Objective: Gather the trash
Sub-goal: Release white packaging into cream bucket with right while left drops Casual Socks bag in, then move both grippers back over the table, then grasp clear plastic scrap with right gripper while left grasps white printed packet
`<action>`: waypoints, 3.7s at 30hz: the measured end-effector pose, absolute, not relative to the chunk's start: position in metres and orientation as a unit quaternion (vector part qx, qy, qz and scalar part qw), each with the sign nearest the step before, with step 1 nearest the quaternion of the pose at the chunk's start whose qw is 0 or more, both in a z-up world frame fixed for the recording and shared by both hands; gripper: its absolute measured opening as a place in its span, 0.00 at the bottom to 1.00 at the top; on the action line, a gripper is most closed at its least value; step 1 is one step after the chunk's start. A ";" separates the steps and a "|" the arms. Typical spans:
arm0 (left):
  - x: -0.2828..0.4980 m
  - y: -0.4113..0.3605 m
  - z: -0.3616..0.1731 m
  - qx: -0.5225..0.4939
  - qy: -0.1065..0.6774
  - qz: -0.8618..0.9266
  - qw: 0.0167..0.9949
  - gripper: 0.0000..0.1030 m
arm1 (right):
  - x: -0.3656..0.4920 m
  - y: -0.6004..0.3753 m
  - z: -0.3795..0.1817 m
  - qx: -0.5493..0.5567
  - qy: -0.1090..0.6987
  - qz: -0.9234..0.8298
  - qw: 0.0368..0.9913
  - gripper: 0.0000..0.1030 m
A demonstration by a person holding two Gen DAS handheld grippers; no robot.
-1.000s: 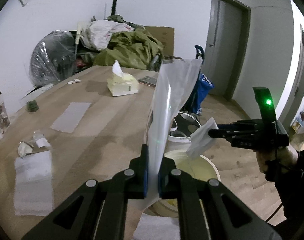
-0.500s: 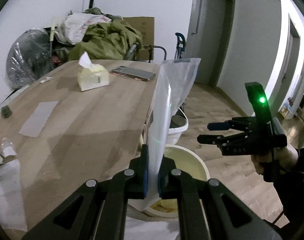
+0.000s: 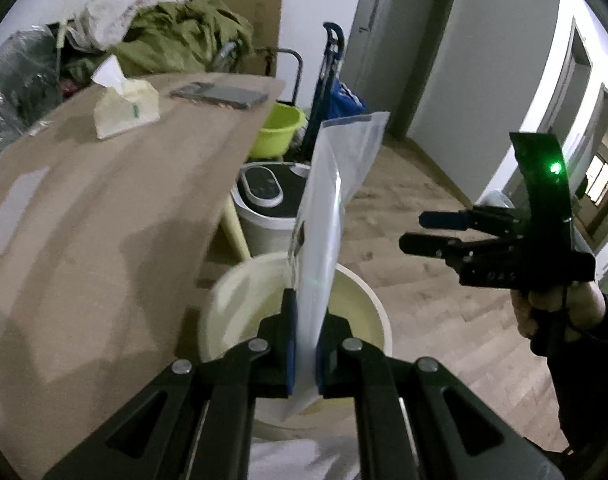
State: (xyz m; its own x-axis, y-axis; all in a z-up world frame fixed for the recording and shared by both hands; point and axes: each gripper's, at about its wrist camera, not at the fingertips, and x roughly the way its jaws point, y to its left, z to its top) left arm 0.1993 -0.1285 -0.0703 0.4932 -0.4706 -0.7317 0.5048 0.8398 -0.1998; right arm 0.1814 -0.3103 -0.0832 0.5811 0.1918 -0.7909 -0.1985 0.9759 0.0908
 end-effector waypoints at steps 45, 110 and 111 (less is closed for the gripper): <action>0.183 0.004 -0.043 -0.058 0.386 -0.148 0.909 0.51 | 0.237 -0.184 -0.057 -0.077 0.426 0.228 0.872 0.54; 0.212 0.206 -0.037 -0.102 0.383 0.054 0.917 0.58 | 0.323 0.102 -0.056 -0.085 0.398 0.461 0.788 0.11; 0.215 0.205 -0.038 -0.099 0.385 0.053 0.916 0.58 | 0.324 0.098 -0.054 -0.082 0.396 0.459 0.791 0.11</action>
